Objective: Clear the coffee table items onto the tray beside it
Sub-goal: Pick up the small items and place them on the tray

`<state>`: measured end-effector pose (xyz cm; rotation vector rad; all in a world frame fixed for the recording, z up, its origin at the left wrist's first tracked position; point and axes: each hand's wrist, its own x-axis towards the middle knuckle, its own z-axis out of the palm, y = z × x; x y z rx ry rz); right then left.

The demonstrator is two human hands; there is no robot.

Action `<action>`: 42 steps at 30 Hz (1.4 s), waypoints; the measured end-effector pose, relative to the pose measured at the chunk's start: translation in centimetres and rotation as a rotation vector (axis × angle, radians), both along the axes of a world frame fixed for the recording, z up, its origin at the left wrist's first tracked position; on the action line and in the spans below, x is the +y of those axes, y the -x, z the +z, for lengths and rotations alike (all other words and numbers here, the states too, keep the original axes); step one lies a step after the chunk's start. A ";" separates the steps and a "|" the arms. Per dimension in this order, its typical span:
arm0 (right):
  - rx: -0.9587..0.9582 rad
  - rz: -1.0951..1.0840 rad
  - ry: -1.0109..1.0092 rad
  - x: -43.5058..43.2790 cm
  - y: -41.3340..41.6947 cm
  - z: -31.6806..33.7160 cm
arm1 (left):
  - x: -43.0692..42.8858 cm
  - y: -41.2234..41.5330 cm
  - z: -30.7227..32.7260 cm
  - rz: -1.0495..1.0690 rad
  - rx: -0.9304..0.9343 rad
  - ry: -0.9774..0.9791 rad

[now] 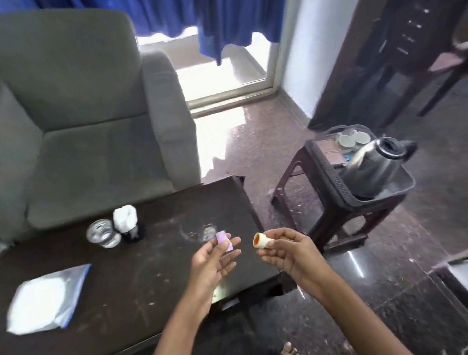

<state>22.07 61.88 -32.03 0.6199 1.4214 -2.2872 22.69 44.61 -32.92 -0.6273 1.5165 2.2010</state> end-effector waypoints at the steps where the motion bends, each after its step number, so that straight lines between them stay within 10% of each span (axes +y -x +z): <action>1: 0.001 -0.026 0.006 2.3 0.0 0.1 | 2.2 0.4 0.0 -0.008 0.000 -0.003; 15: 0.031 -0.297 0.199 21.3 3.6 0.6 | 21.8 8.1 1.5 -0.213 0.106 0.097; 42: -0.105 -0.465 -0.061 43.7 31.7 -2.6 | 40.6 34.0 0.7 -0.235 0.106 0.147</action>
